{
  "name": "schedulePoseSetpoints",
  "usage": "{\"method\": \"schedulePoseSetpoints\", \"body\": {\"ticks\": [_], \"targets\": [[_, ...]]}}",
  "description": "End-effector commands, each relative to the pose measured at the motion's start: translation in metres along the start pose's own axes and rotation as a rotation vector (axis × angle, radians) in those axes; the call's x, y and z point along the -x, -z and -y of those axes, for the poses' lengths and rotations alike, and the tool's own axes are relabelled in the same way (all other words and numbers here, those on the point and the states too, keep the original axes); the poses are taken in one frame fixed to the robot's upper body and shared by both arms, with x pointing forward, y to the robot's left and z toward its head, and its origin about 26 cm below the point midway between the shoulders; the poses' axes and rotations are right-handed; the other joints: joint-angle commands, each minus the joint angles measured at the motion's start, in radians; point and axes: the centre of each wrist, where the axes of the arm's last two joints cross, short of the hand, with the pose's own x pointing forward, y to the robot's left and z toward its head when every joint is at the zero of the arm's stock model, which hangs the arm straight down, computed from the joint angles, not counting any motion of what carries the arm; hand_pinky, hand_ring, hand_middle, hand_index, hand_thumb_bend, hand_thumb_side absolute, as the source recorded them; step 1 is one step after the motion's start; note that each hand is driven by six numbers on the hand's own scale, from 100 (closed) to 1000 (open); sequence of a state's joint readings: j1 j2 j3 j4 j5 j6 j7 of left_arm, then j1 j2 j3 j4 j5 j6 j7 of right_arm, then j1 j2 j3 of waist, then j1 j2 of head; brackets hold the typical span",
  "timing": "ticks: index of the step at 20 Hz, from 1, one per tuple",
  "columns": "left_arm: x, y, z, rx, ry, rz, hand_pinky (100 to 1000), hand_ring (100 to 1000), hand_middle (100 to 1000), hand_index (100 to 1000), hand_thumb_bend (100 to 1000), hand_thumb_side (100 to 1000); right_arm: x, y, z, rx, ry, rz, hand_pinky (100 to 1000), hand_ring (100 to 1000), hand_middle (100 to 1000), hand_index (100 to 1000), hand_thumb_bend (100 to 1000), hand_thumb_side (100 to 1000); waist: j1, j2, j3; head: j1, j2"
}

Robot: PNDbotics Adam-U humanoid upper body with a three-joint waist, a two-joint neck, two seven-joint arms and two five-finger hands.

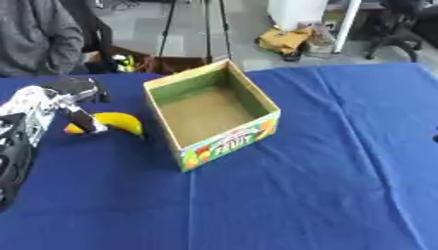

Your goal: Pick up objects on the table and place them in the box.

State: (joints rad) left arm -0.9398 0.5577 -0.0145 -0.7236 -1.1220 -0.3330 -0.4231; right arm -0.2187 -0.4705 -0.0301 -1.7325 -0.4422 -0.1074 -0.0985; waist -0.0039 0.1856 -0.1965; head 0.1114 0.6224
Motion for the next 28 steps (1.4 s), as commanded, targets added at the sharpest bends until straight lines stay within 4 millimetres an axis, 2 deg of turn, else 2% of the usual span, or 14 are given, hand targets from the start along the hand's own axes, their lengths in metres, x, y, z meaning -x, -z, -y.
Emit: {"method": "schedulePoseSetpoints", "body": {"ticks": [1, 19, 28], "targets": [[0.01, -0.007, -0.012, -0.007, -0.018, -0.017, 742, 702, 677, 755, 686, 384, -0.007, 0.003, 0.002, -0.006, -0.004, 0.023, 558, 589, 575, 648, 100, 604, -0.001, -0.013, -0.001, 0.002, -0.002], [0.009, -0.006, -0.005, 0.014, -0.014, -0.032, 746, 706, 687, 761, 683, 395, -0.006, 0.003, 0.001, -0.01, -0.001, 0.023, 559, 589, 574, 648, 100, 603, 0.003, -0.005, -0.012, 0.005, -0.006], [0.008, -0.004, -0.001, 0.027, -0.011, -0.033, 737, 686, 674, 752, 613, 388, -0.006, 0.004, 0.001, -0.012, -0.001, 0.023, 559, 589, 574, 649, 100, 603, 0.005, 0.0, -0.017, 0.006, -0.009]]}}
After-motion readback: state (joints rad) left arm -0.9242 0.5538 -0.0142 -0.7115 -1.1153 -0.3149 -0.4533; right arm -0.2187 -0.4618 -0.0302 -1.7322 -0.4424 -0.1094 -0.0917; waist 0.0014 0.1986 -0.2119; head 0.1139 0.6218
